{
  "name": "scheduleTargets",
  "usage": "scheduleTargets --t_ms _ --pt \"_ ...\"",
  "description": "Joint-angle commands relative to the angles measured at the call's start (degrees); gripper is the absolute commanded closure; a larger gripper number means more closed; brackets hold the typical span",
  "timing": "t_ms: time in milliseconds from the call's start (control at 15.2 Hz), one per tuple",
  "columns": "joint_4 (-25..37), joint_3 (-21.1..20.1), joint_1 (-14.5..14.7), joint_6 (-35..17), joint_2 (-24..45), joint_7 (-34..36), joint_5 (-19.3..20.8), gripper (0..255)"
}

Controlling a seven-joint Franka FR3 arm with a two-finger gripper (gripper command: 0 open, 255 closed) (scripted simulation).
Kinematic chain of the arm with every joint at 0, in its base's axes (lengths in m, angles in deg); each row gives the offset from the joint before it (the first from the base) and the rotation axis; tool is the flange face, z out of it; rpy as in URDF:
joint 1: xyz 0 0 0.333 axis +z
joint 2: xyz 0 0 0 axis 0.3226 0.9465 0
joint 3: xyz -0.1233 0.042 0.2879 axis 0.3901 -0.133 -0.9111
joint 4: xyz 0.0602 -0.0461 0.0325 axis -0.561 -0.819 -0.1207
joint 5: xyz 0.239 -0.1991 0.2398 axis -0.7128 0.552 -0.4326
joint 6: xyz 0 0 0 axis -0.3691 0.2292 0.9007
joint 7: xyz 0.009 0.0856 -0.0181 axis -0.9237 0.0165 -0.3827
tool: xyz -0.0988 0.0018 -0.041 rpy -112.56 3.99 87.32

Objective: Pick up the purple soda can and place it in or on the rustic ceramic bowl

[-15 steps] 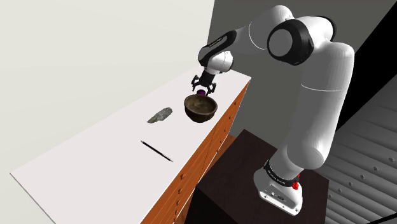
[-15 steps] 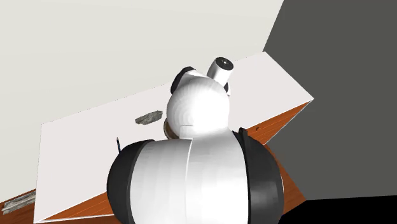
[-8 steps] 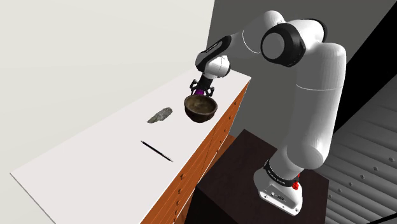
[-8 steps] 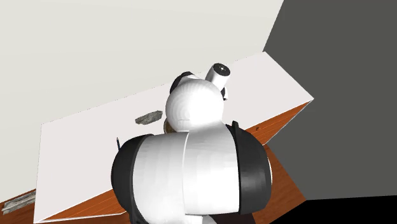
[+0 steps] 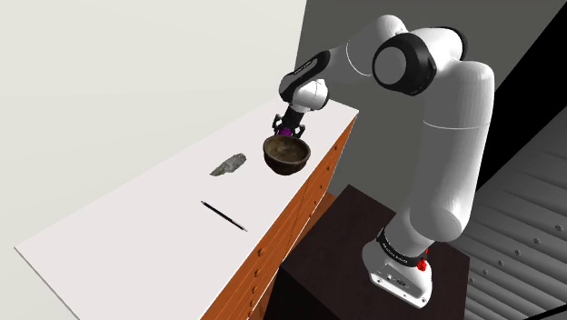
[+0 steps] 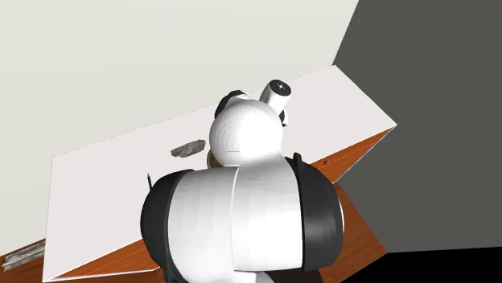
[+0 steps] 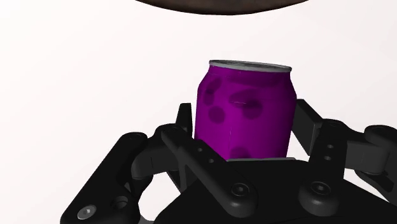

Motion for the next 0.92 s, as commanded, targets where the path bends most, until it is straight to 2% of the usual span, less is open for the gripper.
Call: scheduleTargets --t_ms 0,462,858 --pt "-0.06 0.02 -0.01 0.04 0.06 0.01 0.03 255" --pt "-0.09 0.01 -0.02 0.02 0.06 -0.01 0.01 255" --pt "0.11 1.42 0.93 3.05 -3.27 2.52 2.86 255"
